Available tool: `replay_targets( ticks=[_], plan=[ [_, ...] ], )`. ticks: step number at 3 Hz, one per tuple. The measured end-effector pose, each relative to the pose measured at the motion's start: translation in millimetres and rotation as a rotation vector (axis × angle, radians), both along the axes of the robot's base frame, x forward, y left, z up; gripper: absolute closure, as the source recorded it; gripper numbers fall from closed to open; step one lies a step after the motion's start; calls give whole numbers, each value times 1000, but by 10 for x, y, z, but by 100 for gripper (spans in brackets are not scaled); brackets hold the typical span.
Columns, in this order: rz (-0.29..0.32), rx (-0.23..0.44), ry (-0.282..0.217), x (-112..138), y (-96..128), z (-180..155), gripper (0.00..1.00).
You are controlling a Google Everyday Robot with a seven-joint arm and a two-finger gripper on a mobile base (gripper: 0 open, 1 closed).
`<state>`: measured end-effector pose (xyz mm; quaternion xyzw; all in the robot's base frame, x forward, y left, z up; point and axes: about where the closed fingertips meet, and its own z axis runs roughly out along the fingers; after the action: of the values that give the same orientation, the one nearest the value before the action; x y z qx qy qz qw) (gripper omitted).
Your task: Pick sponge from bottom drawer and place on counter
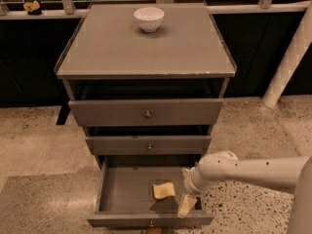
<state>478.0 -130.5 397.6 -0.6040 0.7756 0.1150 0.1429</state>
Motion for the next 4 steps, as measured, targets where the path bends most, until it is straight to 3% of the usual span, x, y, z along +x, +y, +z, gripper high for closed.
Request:
replay_targets(
  ticks=[1,2,3,4],
  plan=[
    [64,-5,-150,338,175,-92,0],
    [55,55,-250,917,315,-82,0],
    [59,55,-230,892,342,-174,0],
    [51,36,-177,971,408,-517,0]
  ],
)
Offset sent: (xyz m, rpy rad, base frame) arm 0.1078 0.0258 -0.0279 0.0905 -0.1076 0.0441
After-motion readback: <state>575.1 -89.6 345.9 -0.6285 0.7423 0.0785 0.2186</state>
